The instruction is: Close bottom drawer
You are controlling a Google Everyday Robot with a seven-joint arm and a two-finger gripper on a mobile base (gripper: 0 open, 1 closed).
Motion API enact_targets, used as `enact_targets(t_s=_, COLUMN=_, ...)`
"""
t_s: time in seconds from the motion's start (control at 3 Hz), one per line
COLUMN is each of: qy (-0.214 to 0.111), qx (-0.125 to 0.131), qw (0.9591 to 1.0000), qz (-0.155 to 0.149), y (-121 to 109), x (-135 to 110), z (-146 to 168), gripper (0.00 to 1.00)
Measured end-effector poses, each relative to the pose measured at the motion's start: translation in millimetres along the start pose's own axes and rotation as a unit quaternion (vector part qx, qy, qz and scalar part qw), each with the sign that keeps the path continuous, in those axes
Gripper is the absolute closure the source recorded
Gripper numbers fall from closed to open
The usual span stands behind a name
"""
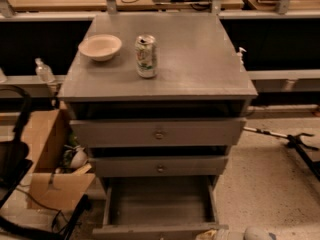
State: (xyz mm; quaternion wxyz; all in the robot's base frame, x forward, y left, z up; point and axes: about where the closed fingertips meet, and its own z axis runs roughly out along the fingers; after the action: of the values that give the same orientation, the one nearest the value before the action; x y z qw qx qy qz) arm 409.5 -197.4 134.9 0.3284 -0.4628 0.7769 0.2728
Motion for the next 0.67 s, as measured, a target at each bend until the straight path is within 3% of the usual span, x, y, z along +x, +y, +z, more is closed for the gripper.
enact_targets(t_s=0.33, qy=0.0, qx=0.0, qw=1.0, qz=0.0, y=2.7, x=1.6, z=-1.4, gripper=1.0)
enact_targets(t_s=0.67, qy=0.01, qx=-0.002, qw=0.9999, qz=-0.001, y=-25.7, x=-11.9, z=20.6, gripper=1.0)
